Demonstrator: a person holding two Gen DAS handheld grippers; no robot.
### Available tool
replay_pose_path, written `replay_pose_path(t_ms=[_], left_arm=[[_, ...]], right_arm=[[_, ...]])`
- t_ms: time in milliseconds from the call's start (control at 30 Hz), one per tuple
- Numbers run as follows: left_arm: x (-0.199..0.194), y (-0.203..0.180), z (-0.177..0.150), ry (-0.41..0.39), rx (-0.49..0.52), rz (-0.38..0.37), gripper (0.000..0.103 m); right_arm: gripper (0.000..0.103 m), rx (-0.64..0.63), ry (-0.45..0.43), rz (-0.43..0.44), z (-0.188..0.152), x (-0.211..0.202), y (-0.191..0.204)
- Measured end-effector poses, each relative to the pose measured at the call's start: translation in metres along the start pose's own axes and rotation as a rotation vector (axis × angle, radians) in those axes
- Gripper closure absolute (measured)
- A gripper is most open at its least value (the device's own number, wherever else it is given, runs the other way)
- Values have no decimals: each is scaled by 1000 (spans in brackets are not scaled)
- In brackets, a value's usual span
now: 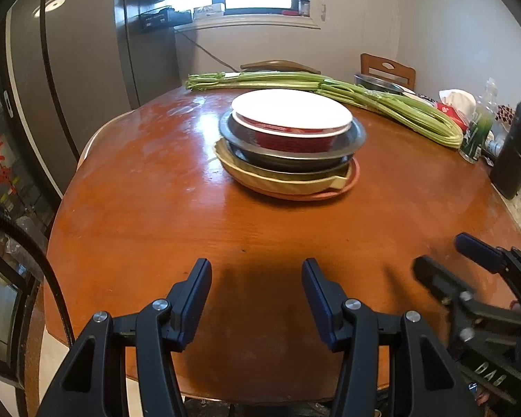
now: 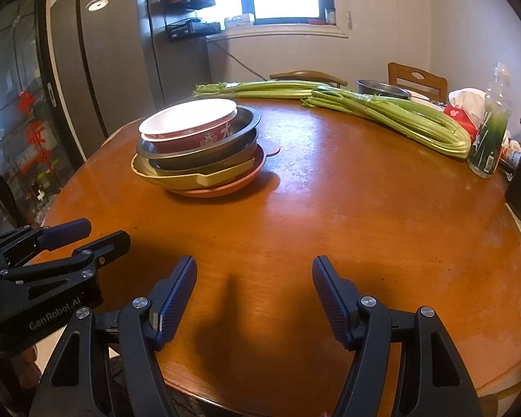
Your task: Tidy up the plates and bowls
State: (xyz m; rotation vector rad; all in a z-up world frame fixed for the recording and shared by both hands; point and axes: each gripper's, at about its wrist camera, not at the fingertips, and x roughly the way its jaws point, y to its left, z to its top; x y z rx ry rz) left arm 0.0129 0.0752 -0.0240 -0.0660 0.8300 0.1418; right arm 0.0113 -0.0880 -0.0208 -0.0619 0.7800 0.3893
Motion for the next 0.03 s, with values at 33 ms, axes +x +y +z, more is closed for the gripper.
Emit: replay_pose_path(t_ms=[33], left_arm=[[2, 5, 3, 5, -11, 4, 49]], right_arm=[[32, 4, -3, -7, 2, -1, -3]])
